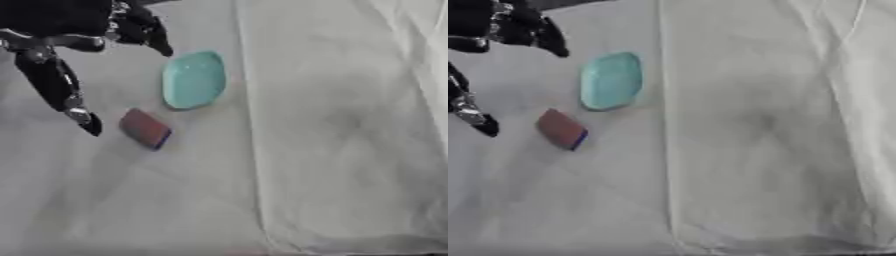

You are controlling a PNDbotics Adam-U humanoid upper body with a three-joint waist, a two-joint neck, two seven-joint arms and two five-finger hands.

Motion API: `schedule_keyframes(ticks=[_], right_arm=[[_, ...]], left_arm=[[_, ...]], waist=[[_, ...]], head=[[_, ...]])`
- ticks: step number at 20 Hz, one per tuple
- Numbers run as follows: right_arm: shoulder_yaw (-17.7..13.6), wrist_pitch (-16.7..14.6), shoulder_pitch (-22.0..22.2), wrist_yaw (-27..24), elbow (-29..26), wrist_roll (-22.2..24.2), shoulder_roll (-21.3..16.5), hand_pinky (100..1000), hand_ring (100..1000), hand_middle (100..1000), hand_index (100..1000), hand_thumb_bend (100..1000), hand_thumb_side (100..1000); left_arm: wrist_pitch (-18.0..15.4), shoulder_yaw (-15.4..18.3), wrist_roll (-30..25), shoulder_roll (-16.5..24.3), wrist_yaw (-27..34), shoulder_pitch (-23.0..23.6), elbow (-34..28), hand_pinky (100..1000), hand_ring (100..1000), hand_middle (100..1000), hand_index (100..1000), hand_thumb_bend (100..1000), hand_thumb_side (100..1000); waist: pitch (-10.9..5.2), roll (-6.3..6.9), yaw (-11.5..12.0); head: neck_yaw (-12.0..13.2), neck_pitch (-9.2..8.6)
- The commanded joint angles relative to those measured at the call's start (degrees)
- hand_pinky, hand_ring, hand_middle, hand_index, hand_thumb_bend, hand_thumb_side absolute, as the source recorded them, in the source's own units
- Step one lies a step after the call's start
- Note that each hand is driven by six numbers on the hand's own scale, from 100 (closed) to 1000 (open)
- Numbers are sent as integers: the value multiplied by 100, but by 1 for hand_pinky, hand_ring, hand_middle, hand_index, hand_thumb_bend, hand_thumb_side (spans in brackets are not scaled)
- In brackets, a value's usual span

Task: Pick up objects on the table and place them in the box.

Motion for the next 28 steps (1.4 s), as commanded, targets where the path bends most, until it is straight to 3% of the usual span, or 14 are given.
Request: schedule_keyframes(ticks=[1, 8, 12, 28], right_arm=[[-42, -3, -24, -7, -106, -10, -82, 410, 501, 592, 681, 100, 577], [-77, 6, -62, -16, -106, -44, -39, 408, 496, 593, 681, 100, 576], [-99, 12, -83, -16, -106, -76, -12, 408, 496, 593, 681, 100, 573], [-124, 51, -49, -51, -106, -61, -20, 404, 495, 592, 682, 100, 567]], left_arm=[[143, 7, -131, -52, 103, -111, -60, 442, 590, 626, 813, 1000, 457], [718, -10, -86, -775, 48, -183, 49, 355, 563, 610, 818, 982, 461], [870, -63, -243, -917, -60, -163, 208, 349, 544, 595, 797, 970, 479], [998, -1, -847, -361, 23, 187, 152, 391, 544, 605, 779, 975, 481]], waist=[[-110, -35, -18], [-93, -93, -133], [-59, -119, -183], [13, -134, -36]], head=[[-28, -22], [5, -22], [55, -22], [205, -22]])
